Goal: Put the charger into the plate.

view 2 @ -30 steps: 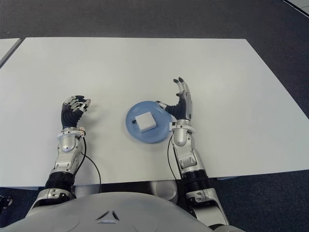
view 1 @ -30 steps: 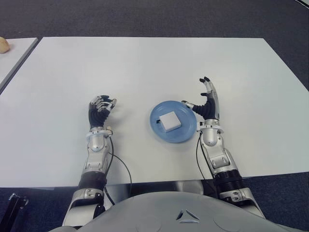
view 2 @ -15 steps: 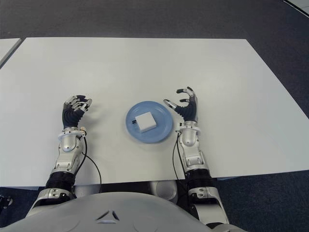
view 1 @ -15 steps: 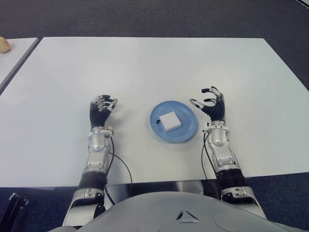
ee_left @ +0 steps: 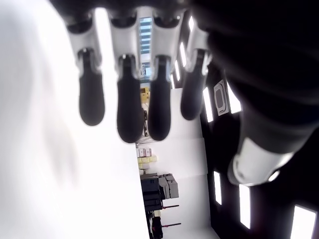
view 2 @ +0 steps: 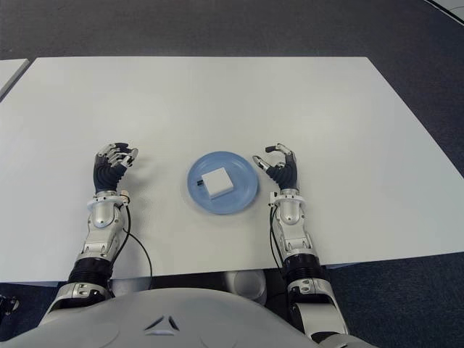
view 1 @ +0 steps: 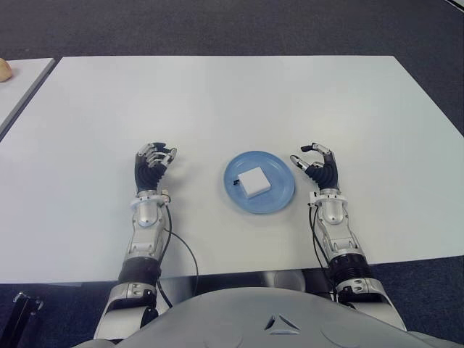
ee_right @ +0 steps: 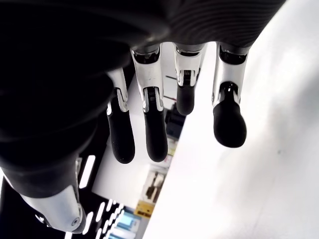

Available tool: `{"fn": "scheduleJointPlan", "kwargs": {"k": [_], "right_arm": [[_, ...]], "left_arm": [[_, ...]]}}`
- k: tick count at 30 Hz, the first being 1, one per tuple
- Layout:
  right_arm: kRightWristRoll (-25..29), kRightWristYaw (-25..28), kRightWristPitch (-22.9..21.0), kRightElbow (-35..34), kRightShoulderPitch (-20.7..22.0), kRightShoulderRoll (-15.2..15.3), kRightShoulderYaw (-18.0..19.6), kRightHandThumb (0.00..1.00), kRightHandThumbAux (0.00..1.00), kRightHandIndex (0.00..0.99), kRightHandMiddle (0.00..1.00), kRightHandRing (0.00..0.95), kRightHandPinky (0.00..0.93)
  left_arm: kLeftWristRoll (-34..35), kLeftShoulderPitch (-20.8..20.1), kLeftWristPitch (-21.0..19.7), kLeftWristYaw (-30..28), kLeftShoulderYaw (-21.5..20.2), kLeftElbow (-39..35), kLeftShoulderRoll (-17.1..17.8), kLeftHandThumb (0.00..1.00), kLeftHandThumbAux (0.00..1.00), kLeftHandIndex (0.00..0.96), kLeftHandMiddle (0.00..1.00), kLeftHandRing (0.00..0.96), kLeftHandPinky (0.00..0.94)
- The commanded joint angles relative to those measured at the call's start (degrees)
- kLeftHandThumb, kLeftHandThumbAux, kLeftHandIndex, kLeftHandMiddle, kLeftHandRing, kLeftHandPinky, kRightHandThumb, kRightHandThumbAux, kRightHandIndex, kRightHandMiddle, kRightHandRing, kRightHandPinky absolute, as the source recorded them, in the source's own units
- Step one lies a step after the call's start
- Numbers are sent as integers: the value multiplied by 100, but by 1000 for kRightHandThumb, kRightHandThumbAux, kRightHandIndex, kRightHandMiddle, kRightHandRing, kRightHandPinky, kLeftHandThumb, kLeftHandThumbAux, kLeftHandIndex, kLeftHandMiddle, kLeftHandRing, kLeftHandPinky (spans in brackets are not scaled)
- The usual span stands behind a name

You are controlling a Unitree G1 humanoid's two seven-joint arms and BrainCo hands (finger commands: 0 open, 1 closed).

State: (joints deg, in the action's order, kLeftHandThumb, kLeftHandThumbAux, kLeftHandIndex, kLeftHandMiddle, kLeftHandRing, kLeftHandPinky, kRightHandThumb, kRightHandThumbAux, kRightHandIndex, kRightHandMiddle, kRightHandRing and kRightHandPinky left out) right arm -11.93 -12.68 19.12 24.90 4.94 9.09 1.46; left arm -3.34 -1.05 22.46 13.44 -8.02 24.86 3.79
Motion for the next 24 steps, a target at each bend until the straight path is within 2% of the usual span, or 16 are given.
{"fn": "scheduleJointPlan", "kwargs": {"k": [1,14,24], "right_arm": [[118,163,-78,56,-75,-8,11,696,735,433,677,706,730],[179,222,56,520,-160,-71,36,698,735,433,733,752,759],[174,123,231,749,-161,-122,50,698,735,434,734,753,753]], "left_arm": [[18,30,23,-157,30,49,37,833,680,399,487,575,542],[-54,115,-206,-215,50,-121,38,833,681,393,494,580,542],[-114,194,-449,-242,101,-318,59,833,681,391,495,580,562]]}}
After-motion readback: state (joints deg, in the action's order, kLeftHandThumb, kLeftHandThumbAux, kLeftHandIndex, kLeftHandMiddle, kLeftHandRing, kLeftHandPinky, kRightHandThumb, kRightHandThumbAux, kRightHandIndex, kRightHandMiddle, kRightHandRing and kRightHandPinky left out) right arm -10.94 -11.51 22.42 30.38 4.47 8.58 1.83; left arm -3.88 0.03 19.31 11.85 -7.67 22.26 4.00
